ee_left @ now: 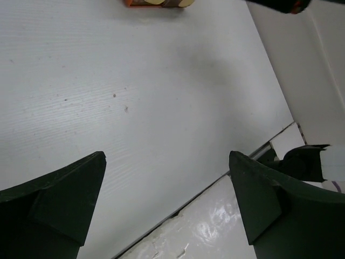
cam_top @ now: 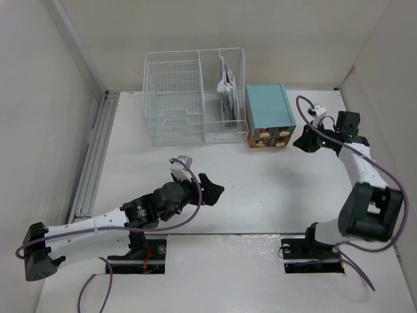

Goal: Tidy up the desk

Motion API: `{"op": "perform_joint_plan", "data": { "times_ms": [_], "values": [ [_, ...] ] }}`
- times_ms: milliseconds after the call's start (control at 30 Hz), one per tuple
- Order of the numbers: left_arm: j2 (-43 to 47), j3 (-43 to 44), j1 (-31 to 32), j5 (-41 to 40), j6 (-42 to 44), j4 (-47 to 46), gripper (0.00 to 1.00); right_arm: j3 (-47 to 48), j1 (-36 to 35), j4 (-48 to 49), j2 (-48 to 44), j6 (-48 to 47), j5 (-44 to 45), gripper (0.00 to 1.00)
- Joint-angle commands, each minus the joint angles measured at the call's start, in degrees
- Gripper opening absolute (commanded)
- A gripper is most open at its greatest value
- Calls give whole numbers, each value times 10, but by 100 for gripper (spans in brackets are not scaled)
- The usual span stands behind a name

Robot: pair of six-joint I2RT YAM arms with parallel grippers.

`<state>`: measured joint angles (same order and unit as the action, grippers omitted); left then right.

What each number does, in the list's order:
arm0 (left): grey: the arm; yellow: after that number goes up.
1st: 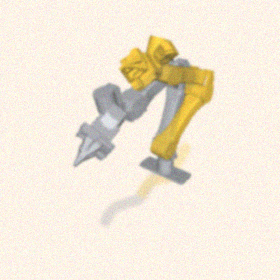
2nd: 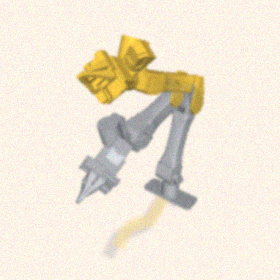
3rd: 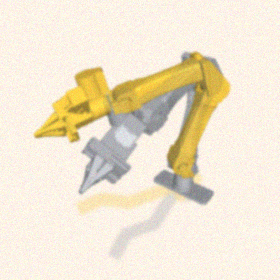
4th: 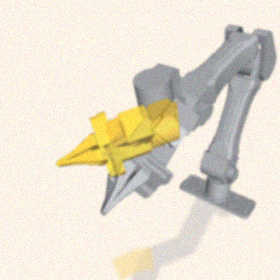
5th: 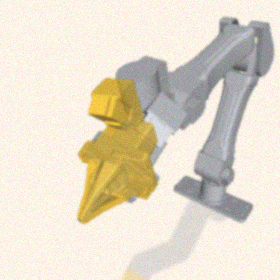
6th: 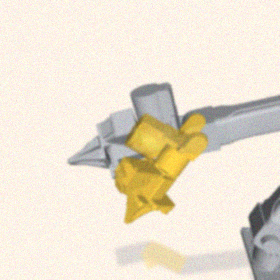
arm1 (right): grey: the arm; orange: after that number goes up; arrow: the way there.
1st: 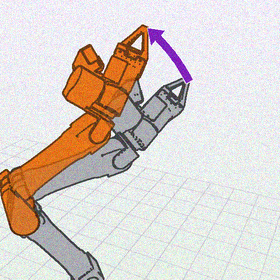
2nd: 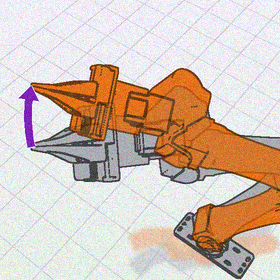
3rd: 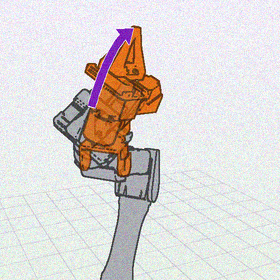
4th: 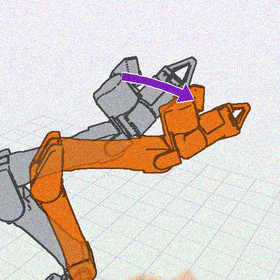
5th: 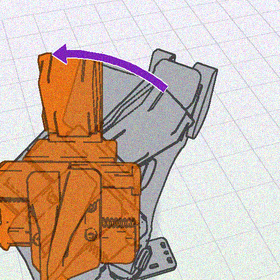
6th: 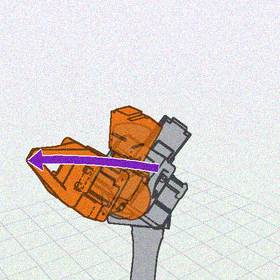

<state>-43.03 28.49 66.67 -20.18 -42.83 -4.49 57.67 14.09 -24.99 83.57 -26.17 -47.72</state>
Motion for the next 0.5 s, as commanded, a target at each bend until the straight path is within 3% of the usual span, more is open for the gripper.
{"op": "perform_joint_plan", "data": {
  "times_ms": [0,67,100,233,467],
  "values": [
    [15,32,3,-41,32,40,99,52,-15,-76,-122,-107,87,24],
    [15,62,3,-52,48,61,99,59,-35,-37,-177,-87,134,69],
    [15,73,3,-67,54,69,99,54,-35,-18,-231,-77,150,100],
    [1,123,3,-84,74,95,99,21,-68,98,-353,74,305,100],
    [-12,138,3,-73,74,89,99,-12,-79,77,-456,127,317,100]
  ]
}}
